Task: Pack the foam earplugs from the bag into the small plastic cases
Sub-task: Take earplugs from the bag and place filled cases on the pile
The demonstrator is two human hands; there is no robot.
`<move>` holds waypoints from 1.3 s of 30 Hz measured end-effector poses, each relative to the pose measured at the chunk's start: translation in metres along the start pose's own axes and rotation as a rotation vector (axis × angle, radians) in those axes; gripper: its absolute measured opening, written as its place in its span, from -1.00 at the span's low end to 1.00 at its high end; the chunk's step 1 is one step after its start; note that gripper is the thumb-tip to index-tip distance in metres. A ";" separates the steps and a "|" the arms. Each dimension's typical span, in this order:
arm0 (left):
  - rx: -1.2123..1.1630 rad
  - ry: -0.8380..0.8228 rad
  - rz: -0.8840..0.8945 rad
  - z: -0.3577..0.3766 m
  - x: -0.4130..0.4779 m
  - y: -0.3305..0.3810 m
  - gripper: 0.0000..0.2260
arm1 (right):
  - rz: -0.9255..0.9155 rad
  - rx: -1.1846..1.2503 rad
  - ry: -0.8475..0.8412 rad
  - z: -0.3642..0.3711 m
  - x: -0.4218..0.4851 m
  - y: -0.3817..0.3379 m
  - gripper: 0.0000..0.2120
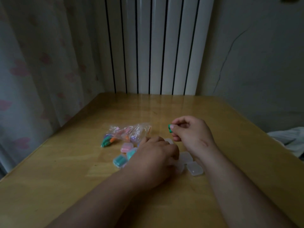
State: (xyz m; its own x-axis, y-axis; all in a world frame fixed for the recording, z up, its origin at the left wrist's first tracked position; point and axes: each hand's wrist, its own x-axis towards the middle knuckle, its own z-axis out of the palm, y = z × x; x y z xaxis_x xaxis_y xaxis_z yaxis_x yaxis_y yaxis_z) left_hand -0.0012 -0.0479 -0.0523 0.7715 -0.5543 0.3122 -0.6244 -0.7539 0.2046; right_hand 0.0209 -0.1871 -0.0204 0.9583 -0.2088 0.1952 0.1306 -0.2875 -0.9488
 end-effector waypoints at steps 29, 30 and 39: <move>-1.041 0.276 -0.340 -0.031 -0.010 -0.048 -0.73 | -0.130 -0.061 -0.150 0.016 -0.023 -0.003 -0.77; -1.045 0.273 -0.331 -0.031 -0.011 -0.047 -0.72 | -0.137 -0.071 -0.136 0.016 -0.023 -0.002 -0.76; -1.041 0.274 -0.348 -0.029 -0.010 -0.047 -0.74 | -0.129 -0.107 -0.107 0.017 -0.022 0.001 -0.75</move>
State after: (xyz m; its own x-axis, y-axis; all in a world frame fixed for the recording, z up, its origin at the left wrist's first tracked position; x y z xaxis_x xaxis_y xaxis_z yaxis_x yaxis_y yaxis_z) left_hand 0.0168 0.0033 -0.0384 0.9504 -0.1792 0.2541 -0.2775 -0.1205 0.9531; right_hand 0.0039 -0.1673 -0.0298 0.9577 -0.0650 0.2802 0.2314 -0.4046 -0.8848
